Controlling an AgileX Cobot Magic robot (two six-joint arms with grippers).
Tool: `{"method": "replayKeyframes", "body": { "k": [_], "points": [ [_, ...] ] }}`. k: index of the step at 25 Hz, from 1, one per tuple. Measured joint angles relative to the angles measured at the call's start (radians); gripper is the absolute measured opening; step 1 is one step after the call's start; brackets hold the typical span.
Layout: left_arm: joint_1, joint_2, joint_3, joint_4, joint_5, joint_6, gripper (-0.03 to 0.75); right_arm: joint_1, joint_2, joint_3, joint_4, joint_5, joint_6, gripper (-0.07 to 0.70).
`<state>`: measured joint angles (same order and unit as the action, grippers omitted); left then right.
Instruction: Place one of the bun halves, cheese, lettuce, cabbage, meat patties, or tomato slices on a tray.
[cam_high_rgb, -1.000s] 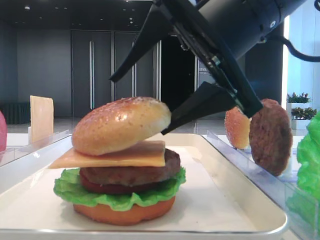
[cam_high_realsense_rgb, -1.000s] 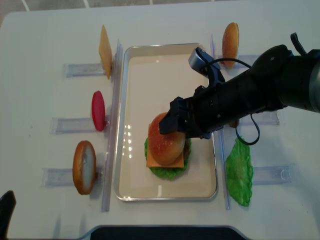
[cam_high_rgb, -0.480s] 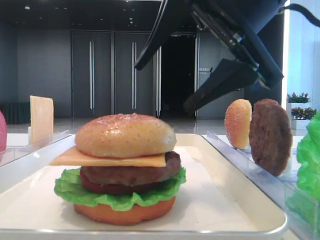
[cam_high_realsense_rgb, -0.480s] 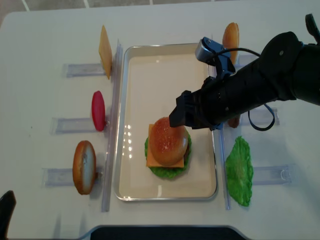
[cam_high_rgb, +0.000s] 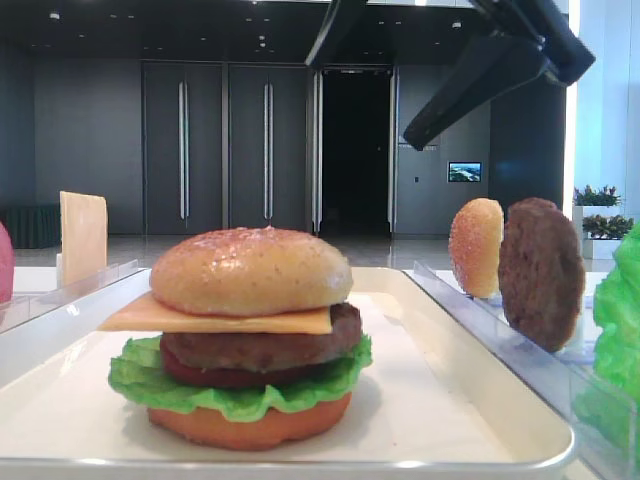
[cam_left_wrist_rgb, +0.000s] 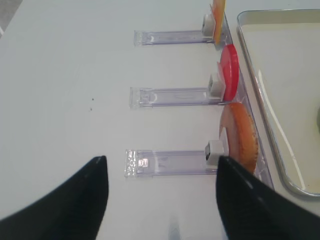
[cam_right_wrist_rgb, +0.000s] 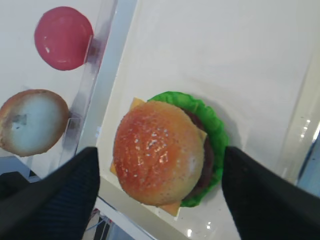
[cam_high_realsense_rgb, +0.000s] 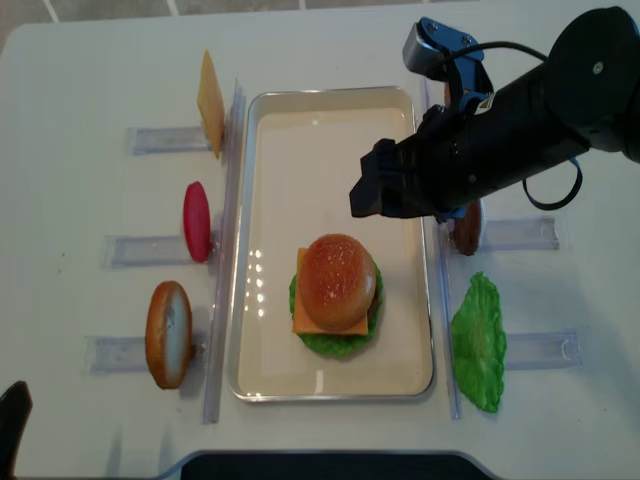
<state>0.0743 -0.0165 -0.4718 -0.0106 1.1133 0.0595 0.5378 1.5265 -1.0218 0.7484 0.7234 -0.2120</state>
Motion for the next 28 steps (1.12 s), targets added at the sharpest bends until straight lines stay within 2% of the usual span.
{"method": "replayKeyframes", "body": {
  "k": [5,21,24,28],
  "points": [
    [0.000,0.000,0.000,0.000,0.000,0.000,0.517,-0.049,-0.023,-0.057,-0.107,0.057,0.096,0.518],
    [0.000,0.000,0.000,0.000,0.000,0.000,0.517,-0.393,-0.037,-0.252,-0.292,0.344,0.092,0.518],
    [0.000,0.000,0.000,0.000,0.000,0.000,0.517,-0.458,-0.038,-0.263,-0.350,0.389,0.092,0.518],
    [0.000,0.000,0.000,0.000,0.000,0.000,0.517,-0.527,-0.038,-0.263,-0.478,0.413,0.110,0.518]
  ]
}}
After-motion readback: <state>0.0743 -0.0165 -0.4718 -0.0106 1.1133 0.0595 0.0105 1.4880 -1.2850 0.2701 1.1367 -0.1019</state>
